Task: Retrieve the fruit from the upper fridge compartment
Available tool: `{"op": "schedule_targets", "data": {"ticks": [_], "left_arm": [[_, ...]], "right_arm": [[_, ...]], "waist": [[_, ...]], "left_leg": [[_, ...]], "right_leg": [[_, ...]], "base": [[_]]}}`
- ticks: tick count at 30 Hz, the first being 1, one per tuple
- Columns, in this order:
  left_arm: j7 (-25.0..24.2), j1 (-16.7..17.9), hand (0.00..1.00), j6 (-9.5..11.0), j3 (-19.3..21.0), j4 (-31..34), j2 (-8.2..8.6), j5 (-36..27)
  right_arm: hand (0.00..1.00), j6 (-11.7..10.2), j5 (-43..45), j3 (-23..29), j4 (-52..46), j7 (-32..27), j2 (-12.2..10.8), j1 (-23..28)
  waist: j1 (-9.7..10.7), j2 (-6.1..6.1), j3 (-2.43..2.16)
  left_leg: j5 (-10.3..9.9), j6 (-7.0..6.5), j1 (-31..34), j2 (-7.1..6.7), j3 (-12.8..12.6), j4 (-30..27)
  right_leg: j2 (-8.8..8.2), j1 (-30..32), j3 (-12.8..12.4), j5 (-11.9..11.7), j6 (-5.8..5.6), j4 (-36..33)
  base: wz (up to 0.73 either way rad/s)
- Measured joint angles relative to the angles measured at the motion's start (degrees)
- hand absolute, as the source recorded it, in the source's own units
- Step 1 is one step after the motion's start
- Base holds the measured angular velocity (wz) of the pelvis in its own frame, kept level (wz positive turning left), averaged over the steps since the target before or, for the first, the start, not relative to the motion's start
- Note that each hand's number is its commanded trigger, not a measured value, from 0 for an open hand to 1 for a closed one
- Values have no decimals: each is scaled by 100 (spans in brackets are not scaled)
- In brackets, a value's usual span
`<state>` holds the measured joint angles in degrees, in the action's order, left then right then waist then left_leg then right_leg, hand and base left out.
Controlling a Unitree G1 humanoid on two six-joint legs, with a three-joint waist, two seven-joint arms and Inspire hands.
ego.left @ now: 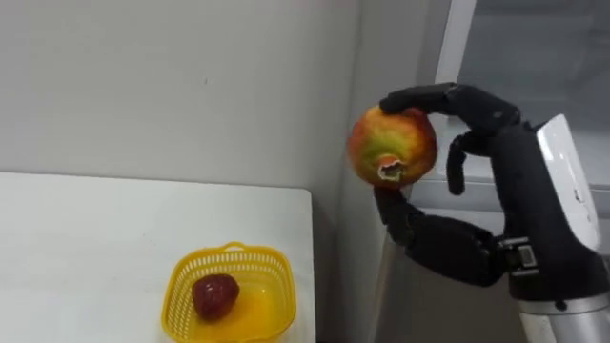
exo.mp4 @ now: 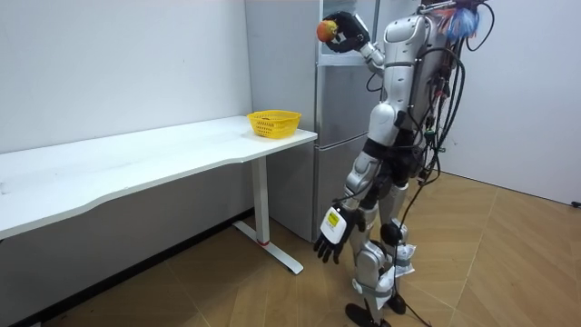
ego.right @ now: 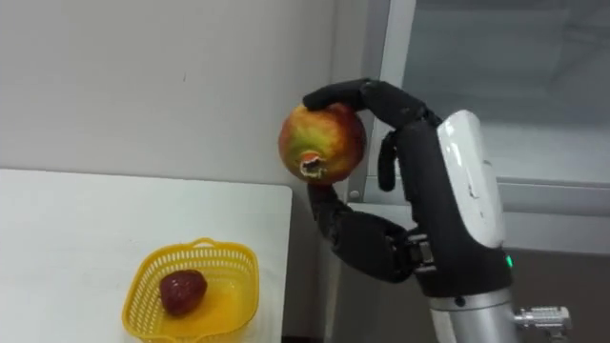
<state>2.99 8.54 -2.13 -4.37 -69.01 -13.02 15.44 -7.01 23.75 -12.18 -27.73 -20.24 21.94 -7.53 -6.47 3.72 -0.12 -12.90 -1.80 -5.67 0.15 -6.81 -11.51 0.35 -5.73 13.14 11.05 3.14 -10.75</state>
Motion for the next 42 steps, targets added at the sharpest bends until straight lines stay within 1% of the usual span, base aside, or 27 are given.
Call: {"op": "schedule_targets", "data": {"ticks": [2,4,6,8,10,12,13,14,17,20,23,27,30,33,36,38,42], "left_arm": [[-29,-24,0,10,-32,-6,2,0],[-39,-25,0,13,-31,-20,-17,1],[-129,-31,0,13,-31,-12,-60,-4],[-142,-29,0,11,-33,-18,-85,-6],[-141,-30,0,11,-35,-18,-85,-5],[-137,-53,0,15,-32,-33,-94,-5],[-137,-57,0,14,-30,-53,-101,-5],[-140,-63,0,11,-30,-117,-107,-5],[-191,-82,0,8,-18,-207,-106,0],[-278,-108,0,5,-13,-203,-111,25],[-363,-178,0,2,-9,-189,-110,38],[-363,-237,0,-6,-11,-138,-109,35],[-345,-263,0,-23,-26,-128,-109,34],[-314,-257,0,-39,-34,-117,-113,35],[-313,-221,0,-45,-49,-82,-117,35],[-314,-150,0,-45,-128,33,-135,35],[-346,-153,0,-44,-151,76,-137,35]], "right_arm": [[100,0,139,-73,31,88,0,-13],[100,0,255,-139,34,173,0,-21],[100,-2,381,-227,68,247,1,-117],[100,-46,381,-347,225,254,0,-266],[100,-62,378,-453,421,264,-1,-386],[100,-62,386,-484,548,300,-6,-409],[100,-62,396,-496,578,310,-9,-421],[100,-62,406,-517,646,379,-22,-445],[100,-56,486,-575,717,530,-31,-463],[100,-87,653,-722,784,651,-48,-484],[100,-96,792,-798,1116,699,-73,-550],[100,-12,972,-862,1741,736,-85,-653],[100,159,1028,-953,2015,746,-86,-659],[100,170,1027,-960,2176,791,-87,-704],[100,170,965,-993,2340,870,-88,-706],[100,171,932,-1093,2473,878,-91,-711],[100,181,930,-1202,2734,937,-135,-710]], "waist": [[-49,28,10],[-113,66,21],[-184,128,56],[-211,168,75],[-278,188,74],[-418,229,77],[-454,240,79],[-479,264,70],[-501,298,74],[-512,289,80],[-529,287,82],[-577,281,81],[-610,278,83],[-632,254,100],[-673,245,106],[-675,244,107],[-669,239,110]], "left_leg": [[0,0,2,-4,19,-3],[-1,-1,8,-10,70,-4],[-2,0,23,-10,97,19],[-1,0,26,-5,102,17],[-1,0,27,-5,103,9],[-1,0,47,-12,121,8],[-1,0,47,-12,123,7],[-2,0,48,-11,128,-7],[-2,0,83,-15,198,-30],[-3,2,110,-16,245,-31],[-9,8,146,-14,269,-23],[-8,8,182,-19,290,-59],[-8,8,202,-31,373,-89],[-8,8,204,-39,428,-112],[-8,8,210,-42,440,-126],[-8,7,217,-44,447,-144],[-23,1,291,-58,503,-220]], "right_leg": [[-8,-8,22,0,0,-1],[-23,-26,100,2,-3,2],[-22,-28,127,4,-1,9],[-17,-28,133,4,1,9],[-17,-33,133,2,3,8],[-24,-21,149,2,2,7],[-23,-18,149,2,2,7],[-22,-17,155,2,2,8],[-29,-16,234,0,1,8],[-32,-9,285,0,0,3],[-31,13,295,0,0,-7],[-35,23,301,-2,3,-19],[-44,5,368,-2,3,-19],[-52,-29,428,-1,2,-15],[-55,-31,437,-1,2,-16],[-56,-33,436,-1,2,-15],[-58,-7,432,-2,2,-7]], "base": [[5],[12],[7],[0],[0],[2],[0],[4],[12],[9],[2],[1],[12],[11],[2],[0],[3]]}}
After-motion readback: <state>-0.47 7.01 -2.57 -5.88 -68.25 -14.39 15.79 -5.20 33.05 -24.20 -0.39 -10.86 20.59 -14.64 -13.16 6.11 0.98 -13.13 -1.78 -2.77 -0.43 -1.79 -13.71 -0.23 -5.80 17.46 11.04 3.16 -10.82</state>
